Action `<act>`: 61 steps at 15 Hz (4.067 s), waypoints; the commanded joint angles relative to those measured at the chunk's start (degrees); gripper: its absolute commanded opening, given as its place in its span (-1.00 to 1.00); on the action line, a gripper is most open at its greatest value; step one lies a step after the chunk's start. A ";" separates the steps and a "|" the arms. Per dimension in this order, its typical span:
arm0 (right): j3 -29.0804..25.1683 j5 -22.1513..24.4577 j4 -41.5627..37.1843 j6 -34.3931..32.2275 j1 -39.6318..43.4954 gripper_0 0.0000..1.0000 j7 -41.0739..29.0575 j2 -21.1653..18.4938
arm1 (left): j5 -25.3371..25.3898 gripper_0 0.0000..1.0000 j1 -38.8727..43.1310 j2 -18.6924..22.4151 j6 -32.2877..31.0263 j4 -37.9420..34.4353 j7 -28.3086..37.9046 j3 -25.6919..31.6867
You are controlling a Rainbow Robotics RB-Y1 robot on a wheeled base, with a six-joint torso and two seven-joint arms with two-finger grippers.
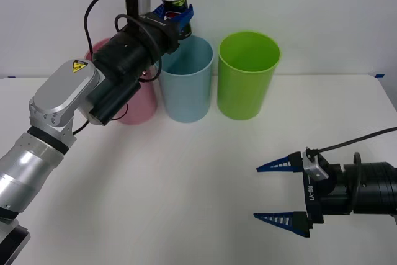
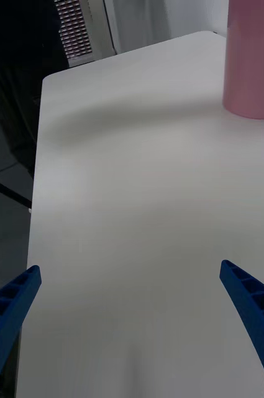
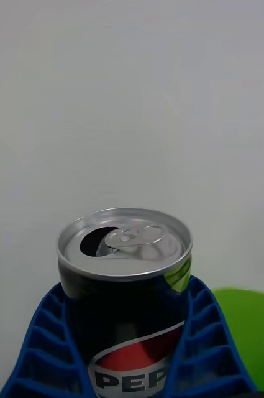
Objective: Put cans in the blue bin and PET bottles in the pink bin and trash in the green bin.
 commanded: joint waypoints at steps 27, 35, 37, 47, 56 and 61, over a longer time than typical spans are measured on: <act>0.00 0.00 0.00 0.00 0.00 1.00 0.00 0.00 | 8.13 1.00 1.61 5.27 -7.06 -0.27 1.15 0.03; 0.00 0.00 0.00 0.00 0.00 1.00 0.00 0.00 | 11.38 1.00 6.36 8.79 -10.40 -4.05 0.44 1.87; 0.00 0.00 0.00 0.00 0.00 1.00 0.00 0.00 | 10.42 1.00 8.55 8.79 -13.03 -5.19 0.18 4.16; 0.00 0.00 0.00 0.00 0.00 1.00 0.00 0.00 | 7.96 1.00 24.64 13.01 -23.67 -16.00 1.23 16.73; 0.00 0.00 0.00 0.00 0.00 1.00 0.00 0.00 | 0.84 1.00 34.13 13.45 -35.80 -18.99 5.72 28.15; 0.00 0.00 0.00 0.00 0.00 1.00 0.00 0.00 | -6.28 1.00 38.61 13.62 -42.39 -22.42 13.54 33.78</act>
